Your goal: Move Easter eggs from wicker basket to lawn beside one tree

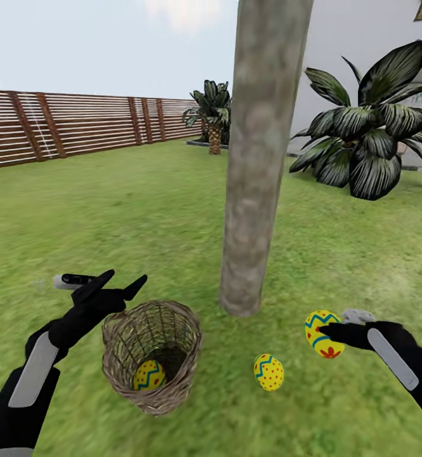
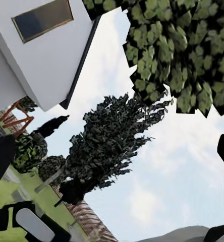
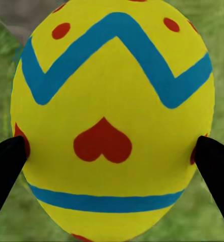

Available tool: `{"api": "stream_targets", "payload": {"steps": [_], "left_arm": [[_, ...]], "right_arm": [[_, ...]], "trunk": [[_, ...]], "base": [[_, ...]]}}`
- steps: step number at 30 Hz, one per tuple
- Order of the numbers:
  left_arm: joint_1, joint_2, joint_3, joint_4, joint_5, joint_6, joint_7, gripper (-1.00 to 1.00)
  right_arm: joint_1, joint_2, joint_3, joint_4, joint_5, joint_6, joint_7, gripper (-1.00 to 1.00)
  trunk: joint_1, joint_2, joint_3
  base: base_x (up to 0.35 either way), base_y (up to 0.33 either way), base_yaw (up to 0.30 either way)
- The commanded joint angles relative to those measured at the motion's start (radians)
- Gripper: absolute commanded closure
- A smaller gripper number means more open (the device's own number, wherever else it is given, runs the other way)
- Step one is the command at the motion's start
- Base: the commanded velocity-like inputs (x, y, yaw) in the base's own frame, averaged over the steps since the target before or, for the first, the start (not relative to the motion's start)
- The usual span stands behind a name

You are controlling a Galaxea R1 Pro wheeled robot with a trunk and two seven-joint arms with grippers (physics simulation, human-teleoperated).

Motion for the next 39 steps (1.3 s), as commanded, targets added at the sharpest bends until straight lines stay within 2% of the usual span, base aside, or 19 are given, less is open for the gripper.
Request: {"api": "stream_targets", "payload": {"steps": [1, 2, 3, 5, 7, 8, 9, 12, 17, 23, 29, 30, 32, 33, 35, 36, 39], "left_arm": [[0.0, -0.004, -0.005, -0.001, 0.001, 0.004, -0.001, -1.0], [0.0, -0.006, -0.013, -0.001, 0.001, 0.003, -0.001, -1.0], [0.0, -0.006, -0.025, -0.001, 0.001, 0.003, -0.001, -1.0], [-0.002, -0.01, -0.054, -0.005, 0.001, 0.002, -0.001, -1.0], [-0.017, -0.032, -0.104, -0.006, -0.001, 0.001, 0.001, -1.0], [-0.02, -0.057, -0.127, -0.006, -0.005, 0.0, 0.002, -1.0], [-0.021, -0.076, -0.142, -0.006, -0.006, 0.0, 0.006, -1.0], [-0.022, -0.09, -0.162, -0.005, -0.008, 0.0, 0.021, -1.0], [-0.024, -0.093, -0.165, -0.006, -0.008, 0.0, 0.027, -1.0], [-0.024, -0.095, -0.165, -0.006, -0.008, 0.0, 0.024, -1.0], [-0.024, -0.113, -0.166, -0.004, -0.008, 0.0, 0.029, -1.0], [-0.024, -0.114, -0.183, -0.004, -0.008, -0.001, 0.037, -1.0], [-0.024, -0.119, -0.26, -0.004, -0.008, -0.002, 0.059, -1.0], [-0.023, -0.133, -0.283, -0.005, -0.008, -0.004, 0.071, -1.0], [-0.024, -0.17, -0.303, -0.004, -0.009, -0.006, 0.118, -1.0], [-0.024, -0.181, -0.317, -0.004, -0.009, -0.006, 0.161, -1.0], [-0.024, -0.188, -0.347, -0.004, -0.008, -0.007, 0.215, -1.0]], "right_arm": [[-0.001, 0.007, 0.006, 0.0, -0.011, -0.006, -0.025, 1.0], [0.0, 0.014, 0.008, 0.0, -0.012, -0.008, -0.029, 1.0], [-0.001, 0.038, 0.009, 0.001, -0.009, -0.009, -0.032, 1.0], [0.0, 0.07, 0.011, 0.012, 0.044, -0.015, -0.034, 1.0], [0.0, 0.137, 0.01, 0.046, 0.169, -0.051, -0.034, 1.0], [0.0, 0.172, 0.009, 0.063, 0.242, -0.067, -0.033, 1.0], [0.0, 0.194, 0.008, 0.069, 0.273, -0.072, -0.033, 1.0], [0.0, 0.216, 0.01, 0.074, 0.294, -0.075, -0.032, 1.0], [0.0, 0.222, 0.061, 0.1, 0.299, -0.077, -0.032, 1.0], [-0.001, 0.222, 0.067, 0.105, 0.3, -0.077, -0.032, 1.0], [-0.002, 0.222, 0.067, 0.104, 0.301, -0.077, -0.032, 1.0], [-0.002, 0.222, 0.067, 0.104, 0.301, -0.077, -0.032, 1.0], [-0.002, 0.221, 0.062, 0.102, 0.301, -0.079, -0.031, 1.0], [-0.002, 0.221, 0.061, 0.1, 0.301, -0.085, -0.031, 1.0], [-0.002, 0.221, 0.059, 0.1, 0.301, -0.098, -0.032, 1.0], [-0.002, 0.221, 0.058, 0.101, 0.3, -0.101, -0.032, 1.0], [-0.002, 0.221, 0.06, 0.102, 0.3, -0.104, -0.032, 1.0]], "trunk": [[0.0, 0.0, 0.0], [0.0, 0.0, 0.0], [0.0, 0.0, 0.001], [0.0, 0.0, 0.002], [0.0, 0.0, 0.003], [0.0, 0.0, 0.004], [0.0, 0.0, 0.004], [0.0, 0.0, 0.004], [0.0, 0.0, 0.004], [0.0, 0.0, 0.004], [0.023, -0.042, -0.015], [0.027, -0.049, -0.018], [0.034, -0.063, -0.024], [0.038, -0.07, -0.027], [0.046, -0.084, -0.034], [0.05, -0.091, -0.037], [0.061, -0.112, -0.047]], "base": [[0.0, -0.287, -0.282], [0.0, -0.29, -0.282], [0.042, -0.275, -0.282], [0.122, -0.214, -0.282], [0.187, -0.181, -0.284], [0.201, -0.17, -0.288], [0.203, -0.165, -0.29], [0.205, -0.071, -0.172], [0.102, -0.003, -0.008], [0.002, 0.0, 0.161], [0.0, 0.0, 0.155], [0.0, 0.0, 0.01], [0.0, 0.0, 0.003], [0.0, 0.0, 0.001], [0.0, 0.0, 0.0], [0.0, 0.0, 0.0], [0.0, 0.0, 0.071]]}}
